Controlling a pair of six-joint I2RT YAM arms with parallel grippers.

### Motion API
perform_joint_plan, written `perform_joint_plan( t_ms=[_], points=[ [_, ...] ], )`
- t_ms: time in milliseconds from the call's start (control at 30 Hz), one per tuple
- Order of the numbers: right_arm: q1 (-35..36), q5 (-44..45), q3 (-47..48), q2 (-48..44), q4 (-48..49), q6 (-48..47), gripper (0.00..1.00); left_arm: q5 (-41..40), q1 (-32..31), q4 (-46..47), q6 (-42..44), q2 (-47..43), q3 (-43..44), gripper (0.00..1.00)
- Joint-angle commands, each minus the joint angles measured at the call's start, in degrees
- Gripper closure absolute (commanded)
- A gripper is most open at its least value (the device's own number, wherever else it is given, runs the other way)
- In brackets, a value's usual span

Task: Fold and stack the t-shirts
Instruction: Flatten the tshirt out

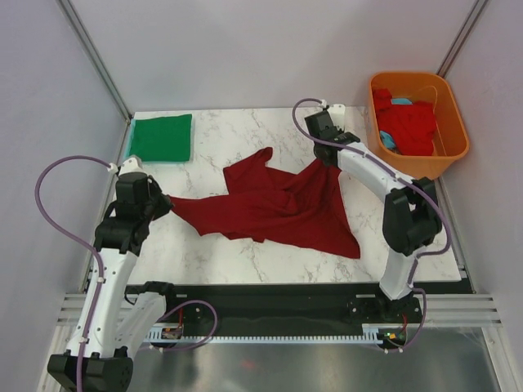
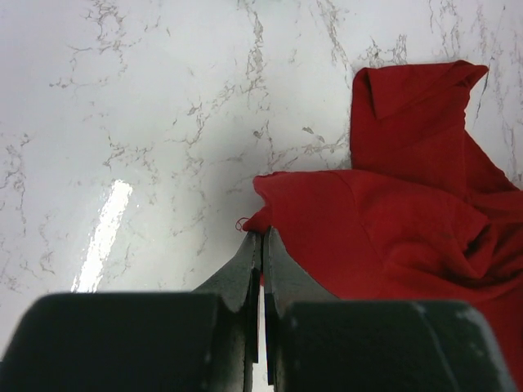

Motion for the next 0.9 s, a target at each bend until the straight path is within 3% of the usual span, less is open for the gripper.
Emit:
perform_joint_plan(
  t_ms=[0, 233, 333, 467, 600, 733, 867],
  points=[
    [-2.0, 0.2, 7.1, 6.7, 1.5, -5.9, 1.00, -0.7, 0.5, -0.7, 1.7, -1.0, -0.1, 0.98],
    [-2.1, -2.0, 10.2, 9.2, 4.6, -11.9, 0.89, 2.6, 0.4, -0.9, 0.6, -3.4, -0.9, 0.98],
    [-2.0, -0.4, 13.3, 7.4, -1.9, -9.1, 0.69, 6.0, 0.4, -0.5, 0.3, -3.2, -1.3, 0.98],
    [-1.9, 1.2, 16.2, 1.5, -21.9, 6.0, 0.57, 8.4, 0.4, 0.2, 0.0, -2.5, -1.9, 0.98],
    [-2.0, -9.0, 1.9, -11.4, -23.6, 18.3, 0.53, 8.8, 0.4, 1.3, 0.0, -2.2, -2.0, 0.98],
    [-1.5, -20.2, -18.1, -29.0, -17.4, 27.6, 0.60, 11.6, 0.4, 2.5, -0.1, -1.7, -2.7, 0.98],
    [-0.4, -24.4, -34.0, -36.8, -15.3, 32.2, 0.66, 13.7, 0.4, 4.0, -0.4, -1.0, -3.7, 0.98]
  ],
)
